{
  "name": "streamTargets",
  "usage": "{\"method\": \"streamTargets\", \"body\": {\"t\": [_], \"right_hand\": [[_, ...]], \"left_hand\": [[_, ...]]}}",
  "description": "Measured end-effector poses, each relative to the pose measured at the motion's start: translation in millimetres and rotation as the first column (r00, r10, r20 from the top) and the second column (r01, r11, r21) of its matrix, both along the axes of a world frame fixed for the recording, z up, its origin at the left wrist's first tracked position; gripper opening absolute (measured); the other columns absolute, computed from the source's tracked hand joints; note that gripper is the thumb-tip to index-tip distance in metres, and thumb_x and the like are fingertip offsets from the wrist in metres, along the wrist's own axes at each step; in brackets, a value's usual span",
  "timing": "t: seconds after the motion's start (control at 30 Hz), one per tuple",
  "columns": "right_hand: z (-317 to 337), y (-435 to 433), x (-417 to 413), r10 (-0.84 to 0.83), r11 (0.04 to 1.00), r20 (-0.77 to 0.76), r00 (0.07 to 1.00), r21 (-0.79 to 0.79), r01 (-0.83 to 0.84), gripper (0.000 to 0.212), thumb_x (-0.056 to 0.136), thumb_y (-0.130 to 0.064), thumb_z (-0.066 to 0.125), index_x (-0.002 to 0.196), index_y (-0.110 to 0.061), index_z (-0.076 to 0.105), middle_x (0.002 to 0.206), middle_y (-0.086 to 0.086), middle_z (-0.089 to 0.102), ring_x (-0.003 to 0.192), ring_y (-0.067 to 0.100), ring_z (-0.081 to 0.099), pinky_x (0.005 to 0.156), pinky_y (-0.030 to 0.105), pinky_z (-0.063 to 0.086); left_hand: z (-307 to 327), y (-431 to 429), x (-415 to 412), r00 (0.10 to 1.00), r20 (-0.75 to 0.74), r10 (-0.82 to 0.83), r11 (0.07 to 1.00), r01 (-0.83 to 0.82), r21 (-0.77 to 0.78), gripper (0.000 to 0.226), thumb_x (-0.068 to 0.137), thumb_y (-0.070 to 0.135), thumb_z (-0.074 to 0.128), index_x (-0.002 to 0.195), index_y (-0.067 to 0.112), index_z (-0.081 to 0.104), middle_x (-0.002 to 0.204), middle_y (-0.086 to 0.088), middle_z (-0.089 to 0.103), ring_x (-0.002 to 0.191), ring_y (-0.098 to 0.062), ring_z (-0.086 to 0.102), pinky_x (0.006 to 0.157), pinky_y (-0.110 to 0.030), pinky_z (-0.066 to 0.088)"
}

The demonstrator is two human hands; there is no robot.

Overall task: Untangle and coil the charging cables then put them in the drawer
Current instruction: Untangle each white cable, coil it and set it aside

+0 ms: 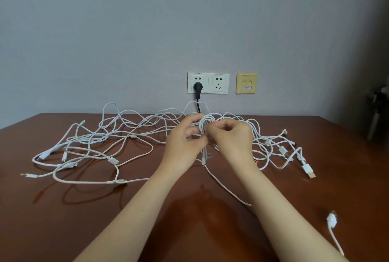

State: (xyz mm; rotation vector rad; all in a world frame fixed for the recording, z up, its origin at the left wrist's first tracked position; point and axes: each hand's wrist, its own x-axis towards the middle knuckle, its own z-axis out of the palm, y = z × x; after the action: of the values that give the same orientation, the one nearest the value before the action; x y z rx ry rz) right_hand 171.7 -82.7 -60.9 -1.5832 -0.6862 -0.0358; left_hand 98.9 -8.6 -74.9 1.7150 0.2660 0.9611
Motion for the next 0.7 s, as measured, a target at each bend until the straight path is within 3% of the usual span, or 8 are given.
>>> {"method": "streamTargets", "body": {"t": [0.1, 0.2, 0.33, 0.43, 0.57, 0.7], "right_hand": [[-0.5, -0.5, -0.6, -0.024, 0.999, 0.065, 0.998, -0.038, 0.027, 0.011, 0.075, -0.010, 0.065, 0.065, -0.015, 0.066, 0.059, -0.004, 0.062, 0.061, 0.014, 0.059, 0.068, 0.026, 0.046], [-1.7, -0.8, -1.3, 0.005, 1.000, 0.073, 0.997, 0.004, -0.005, 0.011, 0.077, -0.010, 0.067, 0.069, -0.017, 0.068, 0.062, -0.006, 0.064, 0.061, 0.009, 0.059, 0.068, 0.024, 0.047], [0.2, -1.5, 1.9, 0.202, 0.967, -0.095, 0.975, 0.177, -0.183, 0.024, 0.082, 0.002, 0.064, 0.077, -0.022, 0.066, 0.071, -0.001, 0.065, 0.067, 0.012, 0.061, 0.066, 0.023, 0.051], [1.5, -2.2, 5.2, 0.262, 0.948, -0.202, 0.944, 0.240, -0.211, 0.020, 0.082, 0.002, 0.064, 0.087, -0.018, 0.063, 0.072, 0.001, 0.058, 0.060, 0.010, 0.057, 0.056, 0.019, 0.045], [-1.6, 0.0, 5.9, 0.364, 0.928, -0.269, 0.892, 0.184, -0.323, 0.018, 0.089, -0.009, 0.059, 0.106, -0.011, 0.065, 0.086, 0.003, 0.066, 0.076, 0.011, 0.062, 0.067, 0.018, 0.047], [-3.6, -0.2, 5.4, 0.390, 0.917, -0.261, 0.883, 0.200, -0.346, 0.013, 0.089, -0.010, 0.059, 0.097, -0.014, 0.068, 0.083, 0.003, 0.069, 0.072, 0.010, 0.063, 0.065, 0.018, 0.050]], "left_hand": [[-1.3, -1.9, 1.2, 1.000, -0.020, -0.006, 1.000, 0.006, 0.018, 0.041, 0.076, 0.001, 0.064, 0.093, 0.038, 0.063, 0.089, 0.001, 0.073, 0.082, -0.017, 0.068, 0.085, -0.047, 0.054], [-0.1, -2.5, 2.8, 0.999, -0.008, -0.035, 0.997, 0.034, -0.065, 0.038, 0.073, 0.006, 0.062, 0.094, 0.038, 0.064, 0.090, -0.002, 0.073, 0.084, -0.023, 0.067, 0.085, -0.047, 0.053], [6.0, 0.0, 1.1, 0.994, 0.070, -0.087, 0.972, 0.100, -0.213, 0.034, 0.087, -0.005, 0.057, 0.108, 0.022, 0.057, 0.088, -0.001, 0.069, 0.081, -0.018, 0.066, 0.074, -0.032, 0.057], [8.4, -0.1, -0.2, 0.990, 0.086, -0.109, 0.963, 0.127, -0.236, 0.035, 0.088, -0.003, 0.056, 0.115, 0.020, 0.054, 0.094, 0.001, 0.069, 0.085, -0.015, 0.066, 0.078, -0.030, 0.056], [8.4, 3.0, -1.1, 0.988, 0.101, -0.116, 0.956, 0.139, -0.257, 0.035, 0.088, -0.003, 0.055, 0.110, 0.025, 0.052, 0.088, 0.009, 0.070, 0.081, -0.007, 0.066, 0.079, -0.026, 0.054], [10.6, 4.4, -3.2, 0.988, 0.098, -0.121, 0.951, 0.143, -0.274, 0.037, 0.088, -0.003, 0.055, 0.118, 0.018, 0.053, 0.091, 0.003, 0.069, 0.082, -0.013, 0.066, 0.074, -0.026, 0.056]]}}
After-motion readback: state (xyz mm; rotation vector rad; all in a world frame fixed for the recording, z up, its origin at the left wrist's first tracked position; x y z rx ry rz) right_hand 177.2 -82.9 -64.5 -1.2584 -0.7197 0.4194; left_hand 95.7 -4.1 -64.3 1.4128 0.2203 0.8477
